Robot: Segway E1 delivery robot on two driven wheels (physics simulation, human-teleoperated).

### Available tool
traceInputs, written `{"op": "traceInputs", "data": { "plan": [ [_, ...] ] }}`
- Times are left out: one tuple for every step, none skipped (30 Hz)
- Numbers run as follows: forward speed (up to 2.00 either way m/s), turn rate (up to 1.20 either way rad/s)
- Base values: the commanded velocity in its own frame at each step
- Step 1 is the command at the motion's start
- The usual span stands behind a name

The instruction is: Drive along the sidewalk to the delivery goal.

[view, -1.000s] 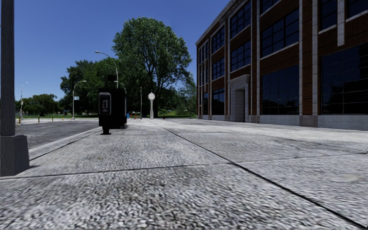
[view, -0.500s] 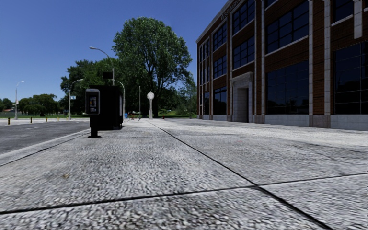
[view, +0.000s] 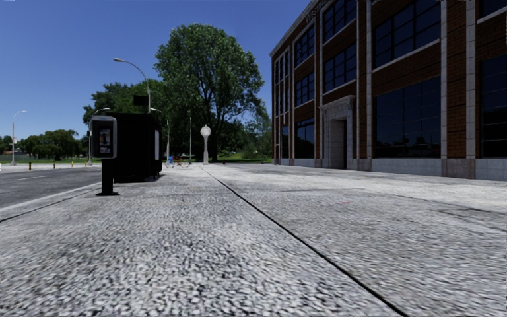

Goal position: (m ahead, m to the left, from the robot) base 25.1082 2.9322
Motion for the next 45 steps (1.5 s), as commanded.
{"op": "traceInputs", "data": {
  "plan": [
    [2.0, 0.0],
    [2.0, 0.0],
    [2.0, 0.0],
    [2.0, 0.0],
    [2.0, 0.0],
    [2.0, 0.0],
    [2.0, 0.0],
    [2.0, 0.0],
    [2.0, 0.0],
    [2.0, 0.0],
    [2.0, 0.0],
    [2.0, 0.0],
    [2.0, 0.0],
    [2.0, 0.0],
    [2.0, 0.0],
    [2.0, 0.0],
    [2.0, 0.0],
    [2.0, 0.0],
    [2.0, 0.0],
    [2.0, 0.0],
    [2.0, 0.0],
    [2.0, 0.0],
    [2.0, 0.0],
    [2.0, 0.0],
    [2.0, 0.0],
    [2.0, 0.0],
    [2.0, 0.0],
    [2.0, 0.0],
    [2.0, 0.0],
    [2.0, 0.0],
    [2.0, 0.0],
    [2.0, 0.0],
    [2.0, 0.0],
    [2.0, 0.0],
    [2.0, 0.0],
    [2.0, 0.0],
    [2.0, 0.0],
    [2.0, 0.0],
    [2.0, 0.0],
    [2.0, 0.0],
    [2.0, 0.0],
    [2.0, 0.0],
    [2.0, 0.0],
    [2.0, 0.0],
    [2.0, 0.0]
  ]
}}
